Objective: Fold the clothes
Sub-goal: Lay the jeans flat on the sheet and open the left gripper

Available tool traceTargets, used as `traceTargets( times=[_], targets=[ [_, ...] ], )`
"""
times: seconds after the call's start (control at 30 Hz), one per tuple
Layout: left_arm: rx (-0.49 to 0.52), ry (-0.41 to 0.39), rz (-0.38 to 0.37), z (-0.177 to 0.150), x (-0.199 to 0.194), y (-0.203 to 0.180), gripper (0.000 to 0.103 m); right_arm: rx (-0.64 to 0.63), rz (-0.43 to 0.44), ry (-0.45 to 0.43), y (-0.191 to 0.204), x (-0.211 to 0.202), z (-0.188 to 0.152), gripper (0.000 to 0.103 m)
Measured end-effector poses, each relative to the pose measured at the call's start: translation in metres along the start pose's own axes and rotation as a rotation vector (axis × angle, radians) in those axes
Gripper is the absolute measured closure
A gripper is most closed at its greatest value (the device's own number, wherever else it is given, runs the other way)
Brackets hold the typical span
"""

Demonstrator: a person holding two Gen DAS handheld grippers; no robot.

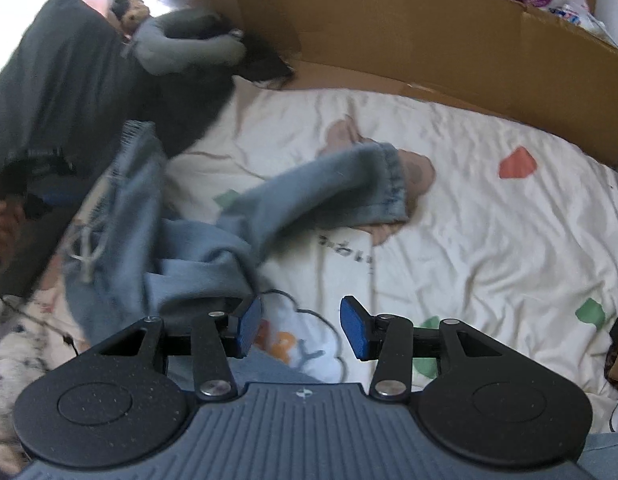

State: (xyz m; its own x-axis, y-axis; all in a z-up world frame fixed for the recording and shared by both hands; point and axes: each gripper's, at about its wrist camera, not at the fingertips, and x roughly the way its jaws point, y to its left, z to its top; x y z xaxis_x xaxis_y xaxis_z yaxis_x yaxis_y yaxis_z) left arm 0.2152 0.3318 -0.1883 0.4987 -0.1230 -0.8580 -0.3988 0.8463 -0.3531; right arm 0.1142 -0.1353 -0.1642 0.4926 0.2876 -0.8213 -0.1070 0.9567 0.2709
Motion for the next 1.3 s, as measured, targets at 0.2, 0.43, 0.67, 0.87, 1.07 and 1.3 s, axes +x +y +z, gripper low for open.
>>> traceTargets(
  times=[0.2,0.43,0.67,0.87,1.07,1.3],
  targets=[
    [0.043,0.0,0.088,-0.012,-0.059,0.008,0.035,-0.025,0.019,-0.059,0.025,-0.045,0.018,0.043],
    [0.074,-0.087,0.088,-0.018,-0.119,0.006,0.03,-0.08,0.08,-0.115,0.062,-0.105,0.048,0.041],
    [0.117,-0.114,0.14,-0.02,-0.112,0.024,0.023,-0.128,0.087,-0.144,0.081,-0.108,0.066,0.038],
    [0.089,-0.101,0.171,-0.029,-0.068,0.045,0.023,-0.233,0.041,-0.056,0.091,-0.066,0.092,0.038],
    [0.156,-0.085,0.192,-0.047,-0.011,0.04,0.024,-0.306,0.094,0.032,0.075,0.008,0.11,0.038],
    [0.187,-0.004,0.247,-0.059,0.054,0.033,0.028,-0.374,0.115,0.081,0.05,0.109,0.12,0.038]
  ],
)
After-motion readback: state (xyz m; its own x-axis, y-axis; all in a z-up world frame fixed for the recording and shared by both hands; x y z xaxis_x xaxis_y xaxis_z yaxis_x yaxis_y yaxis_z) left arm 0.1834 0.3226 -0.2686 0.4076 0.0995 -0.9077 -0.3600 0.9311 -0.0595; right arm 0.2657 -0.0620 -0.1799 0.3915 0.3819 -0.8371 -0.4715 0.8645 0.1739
